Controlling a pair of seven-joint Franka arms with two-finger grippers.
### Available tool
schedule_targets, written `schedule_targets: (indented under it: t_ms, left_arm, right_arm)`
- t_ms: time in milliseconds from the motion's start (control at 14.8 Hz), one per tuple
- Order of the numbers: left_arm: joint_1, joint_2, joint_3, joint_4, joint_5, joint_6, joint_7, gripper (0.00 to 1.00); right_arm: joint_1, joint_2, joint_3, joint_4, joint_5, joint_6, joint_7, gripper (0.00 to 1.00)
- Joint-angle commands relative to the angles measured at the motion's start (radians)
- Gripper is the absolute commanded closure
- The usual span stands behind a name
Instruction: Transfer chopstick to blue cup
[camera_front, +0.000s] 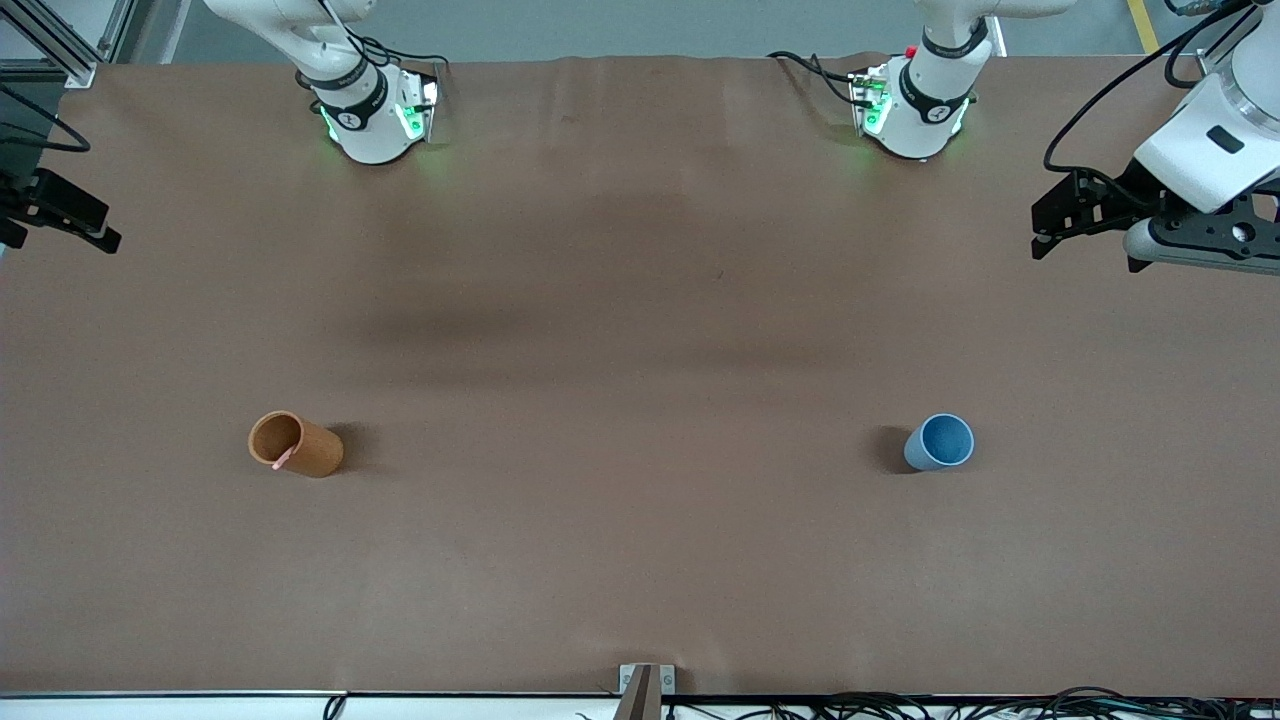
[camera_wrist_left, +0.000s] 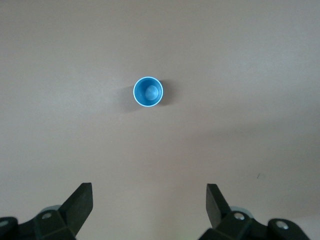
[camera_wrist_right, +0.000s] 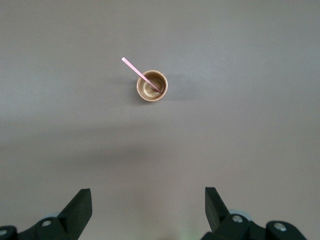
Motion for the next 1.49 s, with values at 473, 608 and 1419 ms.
schedule_targets:
  t_ms: [473,608,1419]
  left_arm:
    - [0.029,0.290,0.041,0.007,-0.016,0.216,0.029,0.00]
    - [0.034,0.346,0.041,-0.009,-0.016,0.283,0.029,0.00]
    - [0.041,0.548,0.042,-0.146,-0.011,0.615,0.034,0.00]
  right_arm:
    - [0.053,0.314,0.016,-0.002,-0.093,0.323,-0.018,0.03]
    - [0.091,0.369,0.016,-0.003,-0.089,0.396,-0.097,0.03]
    - [0.077,0.503,0.017,-0.031,0.000,0.602,-0.917,0.20]
